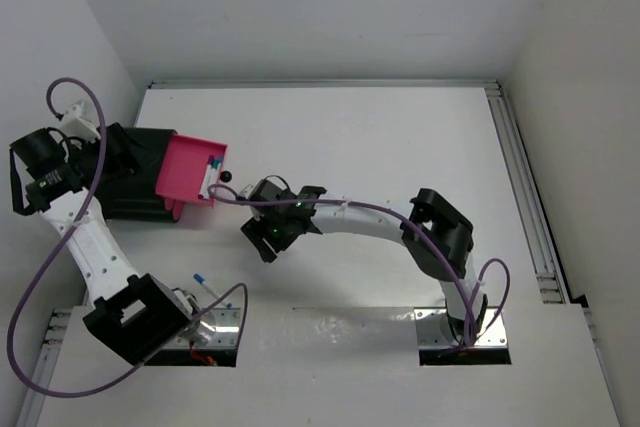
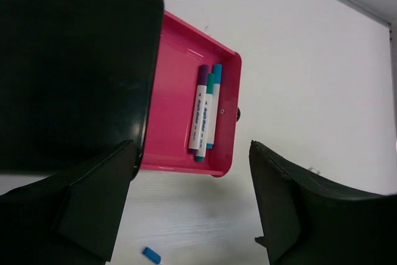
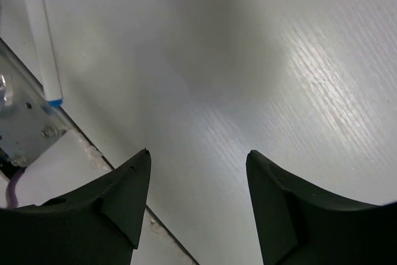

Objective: Sort the stationery into containers
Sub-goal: Move the pen to the center of the board.

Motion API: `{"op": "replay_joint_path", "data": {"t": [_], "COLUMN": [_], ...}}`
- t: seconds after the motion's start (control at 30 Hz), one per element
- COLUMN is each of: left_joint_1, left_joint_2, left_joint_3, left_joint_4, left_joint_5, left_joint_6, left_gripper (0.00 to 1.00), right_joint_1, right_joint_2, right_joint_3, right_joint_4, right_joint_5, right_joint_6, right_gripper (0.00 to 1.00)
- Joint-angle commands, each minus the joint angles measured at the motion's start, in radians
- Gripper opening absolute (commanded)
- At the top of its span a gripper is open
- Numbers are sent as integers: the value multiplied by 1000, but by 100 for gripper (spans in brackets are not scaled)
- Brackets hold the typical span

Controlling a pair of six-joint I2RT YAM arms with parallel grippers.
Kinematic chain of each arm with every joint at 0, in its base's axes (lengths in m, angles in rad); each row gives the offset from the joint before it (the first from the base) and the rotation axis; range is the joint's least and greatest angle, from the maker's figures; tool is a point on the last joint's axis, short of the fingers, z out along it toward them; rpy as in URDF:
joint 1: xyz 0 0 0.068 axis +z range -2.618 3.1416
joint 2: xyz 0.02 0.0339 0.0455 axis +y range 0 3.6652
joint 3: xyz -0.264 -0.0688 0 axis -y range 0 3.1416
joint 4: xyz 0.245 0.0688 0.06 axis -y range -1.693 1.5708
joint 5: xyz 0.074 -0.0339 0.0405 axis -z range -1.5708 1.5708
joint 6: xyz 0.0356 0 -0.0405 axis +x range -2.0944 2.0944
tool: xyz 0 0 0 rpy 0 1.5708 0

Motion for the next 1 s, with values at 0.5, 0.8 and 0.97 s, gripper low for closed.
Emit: {"op": "replay_joint_path", "data": {"t": [0.5, 0.8, 0.97], "left_joint_1": [271, 280, 285], "left_joint_2": [142, 170, 176], "left_joint_3": [260, 366, 339], "left_joint_4": [-304, -432, -363], "left_joint_5": [338, 356, 385], "left_joint_6": [246, 326, 255], "left_gripper": [78, 78, 78], "right_joint_1": [239, 258, 266], "right_joint_2": [137, 228, 263], "right_joint_3": [110, 194, 212], "right_joint_4": [377, 363, 352], "right_joint_5": [151, 97, 70], "right_joint_6": [42, 79, 89], "right_gripper": [54, 54, 57]}}
